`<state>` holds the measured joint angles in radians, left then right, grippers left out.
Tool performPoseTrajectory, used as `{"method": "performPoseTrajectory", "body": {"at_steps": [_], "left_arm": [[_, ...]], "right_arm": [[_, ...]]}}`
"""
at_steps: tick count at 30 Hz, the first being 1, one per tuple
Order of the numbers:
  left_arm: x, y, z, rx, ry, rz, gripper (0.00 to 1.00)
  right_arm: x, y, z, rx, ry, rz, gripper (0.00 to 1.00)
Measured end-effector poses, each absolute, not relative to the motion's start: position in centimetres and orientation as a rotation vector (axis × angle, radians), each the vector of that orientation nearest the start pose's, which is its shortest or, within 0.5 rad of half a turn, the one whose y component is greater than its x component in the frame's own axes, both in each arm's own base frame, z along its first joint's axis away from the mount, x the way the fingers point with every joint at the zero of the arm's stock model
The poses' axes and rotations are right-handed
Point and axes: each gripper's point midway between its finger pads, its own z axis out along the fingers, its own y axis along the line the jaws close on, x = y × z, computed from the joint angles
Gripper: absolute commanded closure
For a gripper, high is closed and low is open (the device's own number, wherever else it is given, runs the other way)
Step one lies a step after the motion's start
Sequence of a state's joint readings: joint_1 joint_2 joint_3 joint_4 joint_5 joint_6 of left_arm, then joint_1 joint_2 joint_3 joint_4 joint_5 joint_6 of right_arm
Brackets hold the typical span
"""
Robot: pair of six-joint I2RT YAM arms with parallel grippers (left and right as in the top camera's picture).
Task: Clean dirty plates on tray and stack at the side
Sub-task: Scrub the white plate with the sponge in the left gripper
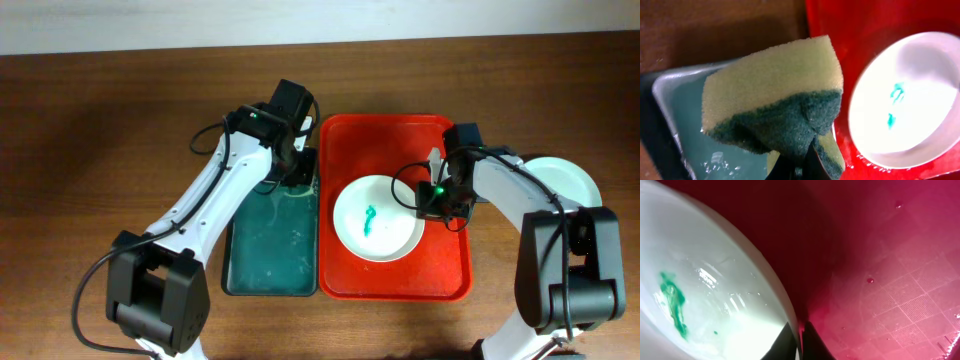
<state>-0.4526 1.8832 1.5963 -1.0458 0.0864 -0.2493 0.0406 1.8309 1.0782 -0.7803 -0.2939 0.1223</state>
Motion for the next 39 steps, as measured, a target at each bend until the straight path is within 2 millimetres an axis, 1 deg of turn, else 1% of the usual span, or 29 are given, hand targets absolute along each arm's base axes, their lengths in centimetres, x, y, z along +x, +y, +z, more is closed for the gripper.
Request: {"method": "performPoseTrajectory", "body": {"at_steps": [2, 3, 5, 6, 8, 11, 12, 13, 15, 17, 20, 22, 25, 27, 29, 31, 33, 35, 36, 37, 38, 39], "left_arm": [[36.6, -20.1, 11.7, 0.325, 2.898, -0.277, 1.0], [36.8, -20.9, 11.8, 0.341, 2.876, -0.31, 1.0], [36.7, -22.6, 12.1, 0.385, 2.849, -0.368, 1.0], [36.5, -23.7, 12.2, 0.416, 2.832, -0.396, 1.0], [35.5, -26.9, 11.9, 0.512, 2.805, -0.455, 1.0], [33.8, -31.0, 10.0, 0.626, 2.804, -0.552, 1.0], [33.5, -32.0, 9.5, 0.649, 2.804, -0.584, 1.0], [32.8, -33.5, 8.3, 0.675, 2.816, -0.632, 1.0], [31.9, -35.3, 6.2, 0.691, 2.85, -0.697, 1.0], [31.2, -36.3, 4.0, 0.667, 2.906, -0.748, 1.0], [30.4, -36.2, 1.7, 0.623, 2.991, -0.768, 1.0], [30.1, -35.7, 1.5, 0.589, 3.037, -0.76, 1.0], [29.7, -33.6, 1.2, 0.543, 3.118, -0.599, 1.0], [29.7, -31.5, 1.0, 0.517, 3.157, -0.419, 1.0], [30.3, -30.0, 1.1, 0.5, 3.158, -0.282, 1.0], [31.0, -28.8, 1.1, 0.481, 3.149, -0.187, 1.0], [32.0, -27.8, 1.1, 0.449, 3.129, -0.127, 1.0], [32.8, -27.9, 1.1, 0.432, 3.104, -0.136, 1.0], [33.3, -28.3, 1.2, 0.427, 3.081, -0.169, 1.0], [34.0, -29.3, 1.3, 0.42, 3.055, -0.249, 1.0], [34.2, -30.0, 1.3, 0.42, 3.045, -0.304, 1.0], [34.6, -31.2, 1.3, 0.42, 3.027, -0.409, 1.0]], "right_arm": [[31.4, 6.3, 0.7, 0.155, 3.093, 0.47, 0.96], [31.4, 6.4, 0.7, 0.171, 3.094, 0.473, 0.96], [31.4, 6.4, 0.7, 0.184, 3.094, 0.477, 0.96], [31.4, 6.4, 0.7, 0.196, 3.095, 0.479, 0.96], [31.4, 6.4, 0.7, 0.207, 3.095, 0.48, 0.96], [31.3, 6.5, 0.7, 0.214, 3.098, 0.48, 0.95], [31.3, 6.5, 0.7, 0.214, 3.1, 0.48, 0.96], [31.3, 6.4, 0.7, 0.214, 3.1, 0.48, 0.95], [31.3, 6.5, 0.7, 0.215, 3.1, 0.48, 0.96], [31.3, 6.5, 0.7, 0.216, 3.1, 0.48, 0.95], [31.2, 6.4, 0.7, 0.217, 3.104, 0.48, 0.95], [31.2, 6.4, 0.6, 0.217, 3.105, 0.48, 0.96], [31.0, 6.7, 0.6, 0.213, 3.111, 0.497, 0.95], [31.0, 7.0, 0.7, 0.208, 3.111, 0.506, 0.95], [31.0, 7.1, 0.7, 0.207, 3.109, 0.516, 0.95], [31.0, 7.1, 0.7, 0.206, 3.109, 0.522, 0.96], [31.0, 7.2, 0.7, 0.206, 3.109, 0.527, 0.95], [31.0, 7.2, 0.7, 0.209, 3.108, 0.526, 0.95], [31.0, 7.0, 0.7, 0.211, 3.11, 0.514, 0.96], [31.0, 6.9, 0.7, 0.216, 3.11, 0.507, 0.95], [31.0, 6.8, 0.6, 0.222, 3.11, 0.502, 0.95], [31.0, 6.8, 0.6, 0.224, 3.11, 0.502, 0.95]]}}
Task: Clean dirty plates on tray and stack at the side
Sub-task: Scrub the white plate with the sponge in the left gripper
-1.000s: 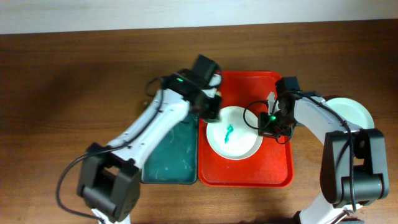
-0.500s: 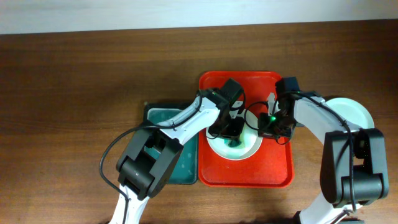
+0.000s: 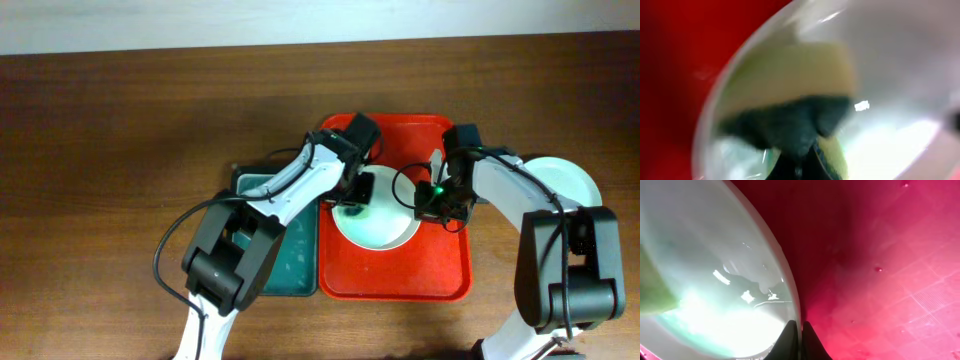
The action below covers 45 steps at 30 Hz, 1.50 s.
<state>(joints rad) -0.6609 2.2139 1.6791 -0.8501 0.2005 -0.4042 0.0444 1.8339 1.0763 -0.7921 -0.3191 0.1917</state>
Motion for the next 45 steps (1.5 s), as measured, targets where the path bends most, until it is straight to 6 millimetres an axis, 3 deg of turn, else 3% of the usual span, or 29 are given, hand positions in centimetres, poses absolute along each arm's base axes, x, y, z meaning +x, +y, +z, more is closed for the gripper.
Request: {"method": "performPoseTrajectory", "body": {"at_steps": [5, 12, 18, 25, 28, 31, 35, 42, 45], "left_arm": [[33.7, -35.7, 1.1, 0.478, 3.011, -0.811, 1.0], [31.3, -39.6, 1.2, 0.599, 2.972, -1.005, 1.0], [31.9, -38.1, 0.9, 0.547, 3.016, -0.937, 1.0], [37.4, -30.5, 1.2, 0.374, 3.058, -0.517, 1.0], [37.0, -29.3, 1.2, 0.393, 3.086, -0.413, 1.0], [35.0, -28.6, 1.1, 0.43, 3.159, -0.342, 1.0], [32.6, -29.0, 1.2, 0.505, 3.22, -0.325, 1.0], [27.5, -34.7, 1.5, 0.679, 3.264, -0.646, 1.0], [27.4, -35.9, 1.5, 0.702, 3.231, -0.727, 1.0]], "right_arm": [[30.9, 6.2, 0.5, 0.235, 3.117, 0.467, 0.95], [30.9, 6.2, 0.5, 0.238, 3.117, 0.465, 0.95], [31.0, 6.4, 0.6, 0.239, 3.115, 0.482, 0.95], [30.9, 7.0, 0.7, 0.227, 3.113, 0.512, 0.96], [30.9, 7.1, 0.7, 0.227, 3.113, 0.522, 0.96], [30.8, 7.1, 0.7, 0.228, 3.118, 0.526, 0.96], [30.7, 6.9, 0.7, 0.216, 3.123, 0.513, 0.96], [30.7, 6.8, 0.6, 0.211, 3.122, 0.502, 0.96], [30.8, 6.8, 0.6, 0.211, 3.121, 0.497, 0.96]]}}
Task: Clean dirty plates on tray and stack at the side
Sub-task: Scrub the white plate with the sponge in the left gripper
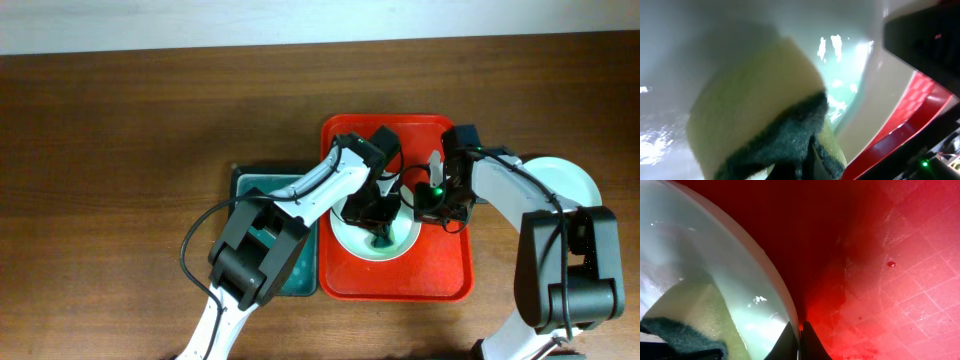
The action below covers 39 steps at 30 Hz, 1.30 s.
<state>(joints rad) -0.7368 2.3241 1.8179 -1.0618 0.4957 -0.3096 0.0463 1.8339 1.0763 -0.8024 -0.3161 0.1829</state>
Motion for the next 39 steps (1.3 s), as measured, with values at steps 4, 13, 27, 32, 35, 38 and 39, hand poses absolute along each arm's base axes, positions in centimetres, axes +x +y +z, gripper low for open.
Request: {"method": "performPoseTrajectory", "body": {"at_steps": [4, 13, 27, 32, 35, 38, 39], "left_arm": [[29.4, -36.1, 1.2, 0.649, 3.173, -0.72, 1.0], [38.2, -34.9, 1.7, 0.456, 2.94, -0.737, 1.0], [37.8, -38.3, 2.3, 0.546, 2.841, -0.834, 1.0], [36.5, -35.8, 1.3, 0.499, 2.974, -0.737, 1.0], [35.9, -33.8, 1.1, 0.455, 3.056, -0.654, 1.0], [35.2, -31.1, 1.1, 0.413, 3.139, -0.498, 1.0], [35.0, -30.4, 1.1, 0.404, 3.16, -0.44, 1.0]], "right_arm": [[31.2, 6.5, 0.6, 0.22, 3.106, 0.484, 0.96], [31.4, 6.5, 0.6, 0.242, 3.098, 0.487, 0.96], [31.2, 6.5, 0.6, 0.246, 3.105, 0.486, 0.96], [31.0, 6.6, 0.7, 0.244, 3.113, 0.5, 0.96], [30.9, 7.0, 0.7, 0.227, 3.114, 0.511, 0.96], [30.9, 7.1, 0.7, 0.225, 3.113, 0.523, 0.96], [30.9, 7.2, 0.7, 0.226, 3.113, 0.527, 0.96]]}}
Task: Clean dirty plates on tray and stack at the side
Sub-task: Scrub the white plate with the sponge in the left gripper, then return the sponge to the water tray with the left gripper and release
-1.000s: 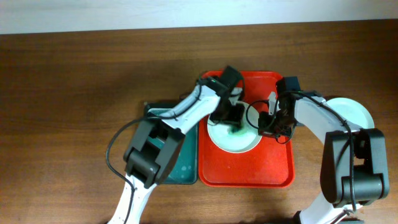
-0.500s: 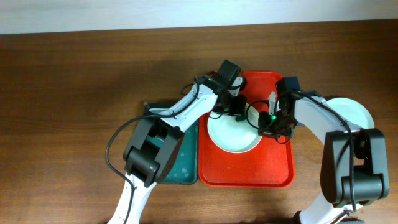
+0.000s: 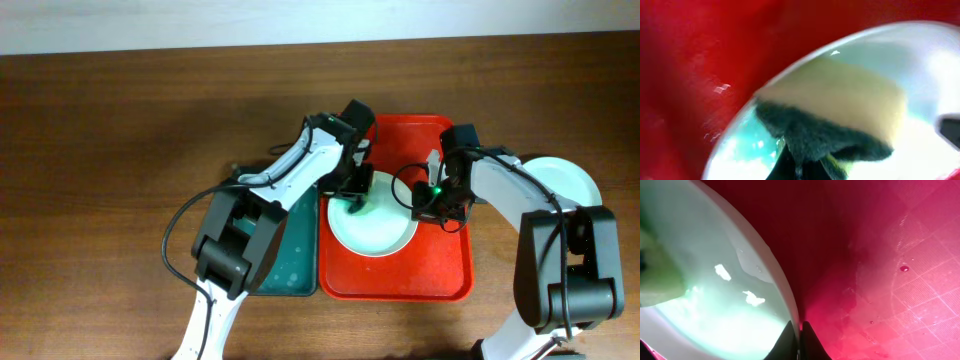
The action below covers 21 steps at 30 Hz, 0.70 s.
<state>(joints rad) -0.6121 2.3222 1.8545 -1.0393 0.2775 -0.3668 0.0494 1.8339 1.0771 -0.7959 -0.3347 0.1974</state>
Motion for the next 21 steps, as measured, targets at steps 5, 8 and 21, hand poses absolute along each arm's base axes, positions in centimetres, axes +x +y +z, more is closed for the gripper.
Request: {"method": "performPoseTrajectory", "body": {"at_steps": [5, 8, 21], "left_arm": [[34.0, -27.1, 1.6, 0.385, 3.245, -0.195, 1.0], [33.6, -26.4, 2.8, 0.384, 3.275, -0.136, 1.0], [33.6, -19.5, 16.9, 0.311, 3.043, 0.075, 1.0]], "right_arm": [[30.8, 7.2, 0.8, 0.222, 3.116, 0.528, 0.96], [30.7, 7.2, 0.7, 0.221, 3.119, 0.527, 0.96], [30.5, 7.0, 0.7, 0.222, 3.131, 0.518, 0.96]]}}
